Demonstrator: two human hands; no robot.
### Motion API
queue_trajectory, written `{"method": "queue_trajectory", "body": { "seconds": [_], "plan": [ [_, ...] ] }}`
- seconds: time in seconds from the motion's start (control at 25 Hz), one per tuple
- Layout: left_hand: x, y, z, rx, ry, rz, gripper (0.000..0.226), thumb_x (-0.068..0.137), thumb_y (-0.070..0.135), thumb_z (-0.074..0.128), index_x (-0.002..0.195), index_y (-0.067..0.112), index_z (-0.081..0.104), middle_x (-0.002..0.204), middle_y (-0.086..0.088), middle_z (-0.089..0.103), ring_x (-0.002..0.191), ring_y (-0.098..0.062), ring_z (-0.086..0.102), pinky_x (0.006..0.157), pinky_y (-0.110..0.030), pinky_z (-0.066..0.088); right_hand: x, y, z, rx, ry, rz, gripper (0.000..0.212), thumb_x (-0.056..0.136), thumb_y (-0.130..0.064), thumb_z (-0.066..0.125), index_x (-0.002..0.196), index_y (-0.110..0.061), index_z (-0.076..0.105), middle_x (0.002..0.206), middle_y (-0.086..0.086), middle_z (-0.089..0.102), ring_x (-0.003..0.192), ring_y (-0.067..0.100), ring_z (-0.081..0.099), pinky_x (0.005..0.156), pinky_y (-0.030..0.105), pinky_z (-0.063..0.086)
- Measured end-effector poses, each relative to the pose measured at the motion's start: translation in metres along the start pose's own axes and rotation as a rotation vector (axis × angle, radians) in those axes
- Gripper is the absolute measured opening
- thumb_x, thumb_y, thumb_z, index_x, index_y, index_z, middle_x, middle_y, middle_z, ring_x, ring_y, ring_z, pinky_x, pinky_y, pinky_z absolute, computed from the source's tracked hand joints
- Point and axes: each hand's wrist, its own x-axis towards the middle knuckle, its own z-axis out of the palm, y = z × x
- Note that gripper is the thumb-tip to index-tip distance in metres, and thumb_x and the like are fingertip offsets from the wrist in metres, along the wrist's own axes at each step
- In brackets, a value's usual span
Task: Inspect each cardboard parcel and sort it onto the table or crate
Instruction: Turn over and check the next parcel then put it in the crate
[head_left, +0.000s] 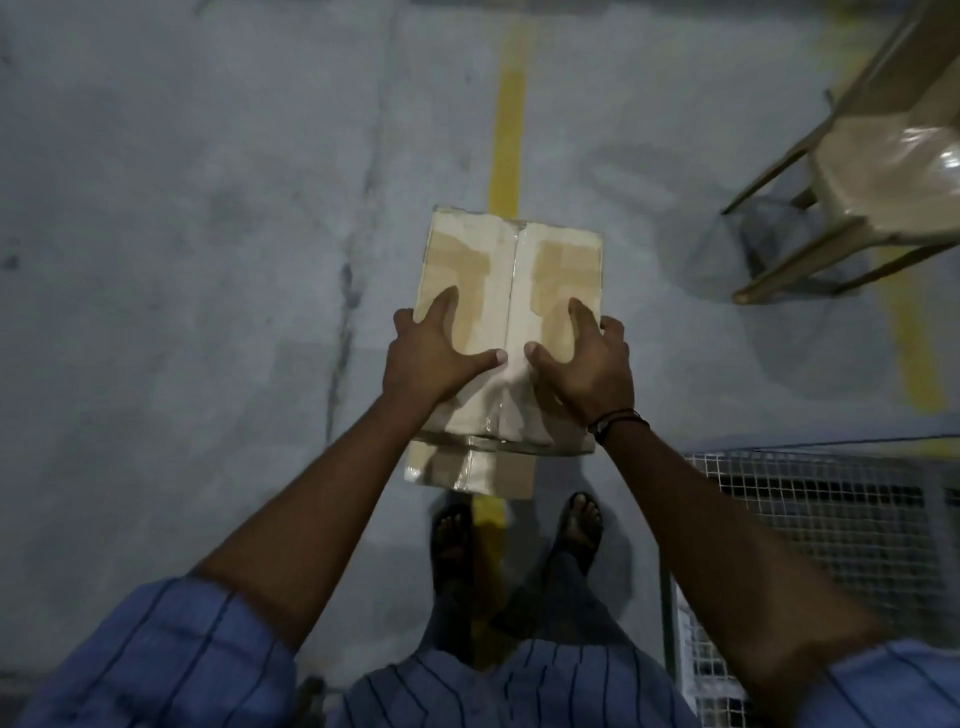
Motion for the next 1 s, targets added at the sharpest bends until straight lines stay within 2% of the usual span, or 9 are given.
{"method": "queue_trajectory", "body": {
  "seconds": [0.16, 0.32, 0.44, 0.52, 0.72, 0.92, 1.0],
  "plan": [
    [-0.043, 0.066, -0.056, -0.045, 0.111, 0.254, 0.091, 0.073, 0.063, 0.085, 0.152, 0.041, 0.047, 0.161, -0.011, 0.025, 0.134, -0.034, 0.053, 0.107, -0.037, 0.046, -0.027, -0.035, -0.083, -0.022, 0.214, -0.073, 0.080, 0.088, -0.065, 0.065, 0.157, -0.035, 0.037, 0.156, 0.012, 0.033, 0.141, 0.035, 0.041, 0.111, 0.046, 0.044],
    [-0.075, 0.128, -0.092, -0.053, 0.192, 0.513, 0.081, 0.075, 0.063, 0.082, 0.147, 0.044, 0.051, 0.167, -0.004, 0.019, 0.134, -0.033, 0.054, 0.108, -0.043, 0.049, -0.061, -0.064, -0.165, -0.058, 0.532, -0.135, 0.074, 0.086, -0.064, 0.066, 0.151, -0.035, 0.046, 0.158, 0.014, 0.031, 0.140, 0.037, 0.043, 0.110, 0.048, 0.046],
    [-0.102, 0.182, -0.104, -0.069, 0.215, 0.703, 0.075, 0.078, 0.060, 0.081, 0.146, 0.043, 0.053, 0.169, 0.001, 0.020, 0.136, -0.026, 0.052, 0.104, -0.039, 0.049, -0.097, -0.066, -0.223, -0.110, 0.769, -0.109, 0.072, 0.084, -0.063, 0.067, 0.148, -0.034, 0.049, 0.162, 0.011, 0.028, 0.141, 0.036, 0.042, 0.110, 0.048, 0.046],
    [-0.119, 0.216, -0.100, -0.095, 0.178, 0.809, 0.071, 0.079, 0.057, 0.081, 0.143, 0.044, 0.055, 0.167, 0.005, 0.024, 0.138, -0.021, 0.050, 0.101, -0.035, 0.049, -0.126, -0.054, -0.255, -0.144, 0.890, -0.066, 0.072, 0.084, -0.064, 0.065, 0.146, -0.032, 0.052, 0.161, 0.007, 0.029, 0.140, 0.033, 0.043, 0.109, 0.049, 0.047],
    [-0.174, 0.300, -0.050, -0.137, -0.019, 1.073, 0.066, 0.078, 0.052, 0.083, 0.139, 0.042, 0.060, 0.162, 0.008, 0.034, 0.133, -0.017, 0.052, 0.090, -0.027, 0.043, -0.207, 0.013, -0.321, -0.225, 1.046, 0.145, 0.071, 0.084, -0.065, 0.062, 0.144, -0.029, 0.056, 0.161, 0.006, 0.033, 0.139, 0.029, 0.047, 0.107, 0.046, 0.047],
    [-0.250, 0.368, 0.040, -0.083, -0.220, 1.234, 0.065, 0.075, 0.056, 0.083, 0.135, 0.045, 0.061, 0.162, 0.002, 0.035, 0.136, -0.019, 0.052, 0.099, -0.038, 0.053, -0.298, 0.103, -0.362, -0.240, 1.109, 0.409, 0.063, 0.085, -0.061, 0.068, 0.139, -0.029, 0.061, 0.157, 0.006, 0.039, 0.132, 0.032, 0.051, 0.102, 0.045, 0.048],
    [-0.285, 0.387, 0.076, -0.071, -0.303, 1.287, 0.065, 0.076, 0.053, 0.083, 0.136, 0.040, 0.062, 0.158, 0.003, 0.038, 0.135, -0.020, 0.051, 0.098, -0.036, 0.050, -0.334, 0.136, -0.375, -0.226, 1.117, 0.506, 0.063, 0.086, -0.060, 0.069, 0.140, -0.029, 0.060, 0.159, 0.005, 0.037, 0.135, 0.030, 0.049, 0.102, 0.045, 0.048]
  ]
}}
